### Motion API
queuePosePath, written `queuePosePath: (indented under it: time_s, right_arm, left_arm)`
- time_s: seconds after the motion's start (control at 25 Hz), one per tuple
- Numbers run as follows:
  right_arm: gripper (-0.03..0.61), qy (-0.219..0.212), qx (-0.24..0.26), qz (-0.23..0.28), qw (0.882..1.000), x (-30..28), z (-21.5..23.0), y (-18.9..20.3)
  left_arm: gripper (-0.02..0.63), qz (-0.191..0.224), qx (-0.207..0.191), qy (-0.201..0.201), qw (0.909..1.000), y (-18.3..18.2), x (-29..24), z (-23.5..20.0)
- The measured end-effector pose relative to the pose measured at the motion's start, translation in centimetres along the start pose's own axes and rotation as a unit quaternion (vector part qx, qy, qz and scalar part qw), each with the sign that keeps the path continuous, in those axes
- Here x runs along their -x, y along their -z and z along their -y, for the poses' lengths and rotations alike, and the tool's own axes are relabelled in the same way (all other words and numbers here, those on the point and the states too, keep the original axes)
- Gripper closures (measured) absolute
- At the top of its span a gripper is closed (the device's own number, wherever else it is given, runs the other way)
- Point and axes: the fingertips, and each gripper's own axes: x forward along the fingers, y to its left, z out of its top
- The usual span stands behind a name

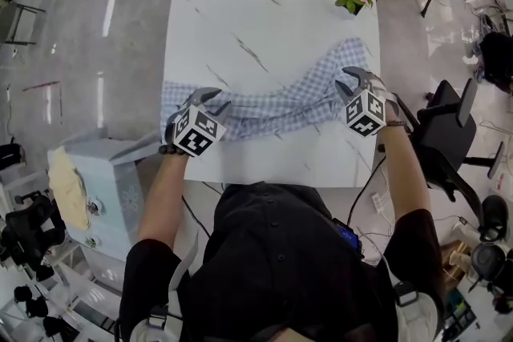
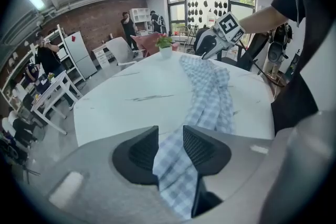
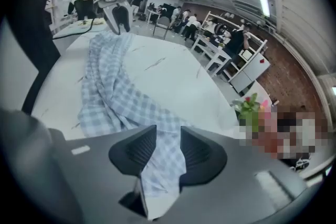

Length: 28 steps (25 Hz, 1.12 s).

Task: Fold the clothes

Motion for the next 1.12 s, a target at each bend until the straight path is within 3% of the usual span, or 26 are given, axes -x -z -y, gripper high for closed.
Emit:
queuePosePath:
  time_s: [0.16,0.32,0.48,0.68,0.84,1.04,1.12]
  right_arm:
    - [0.431,-0.067,0.024,0.035,0.997,-0.4,-3.1,-3.6]
    - [0.431,-0.179,0.023,0.073,0.981,0.3,-8.7,-7.7]
    - [0.431,-0.238,0.037,0.05,0.969,-0.9,-12.0,-8.6]
    - [0.434,-0.249,0.029,0.014,0.968,-2.5,-12.4,-7.6]
    - [0.486,-0.256,0.022,0.001,0.966,-3.0,-11.9,-7.4]
    - [0.551,-0.232,0.019,0.024,0.972,-2.8,-10.6,-8.3]
    - [0.551,-0.215,0.002,0.041,0.976,-2.5,-9.4,-9.1]
  left_arm:
    - [0.459,-0.011,-0.001,0.007,0.9999,2.4,-0.2,-1.0]
    - [0.459,-0.02,-0.015,0.028,0.9993,4.2,0.0,-0.8]
    - [0.457,-0.038,-0.041,0.046,0.9973,5.7,-0.1,-0.8]
    - [0.459,-0.05,-0.038,0.048,0.9969,7.2,-0.1,-2.0]
    - [0.457,-0.074,-0.064,0.066,0.993,8.3,-0.4,-2.8]
    - [0.459,-0.101,-0.089,0.077,0.9878,9.9,-1.1,-3.4]
    - [0.519,-0.102,-0.096,0.068,0.9878,10.1,-1.2,-4.1]
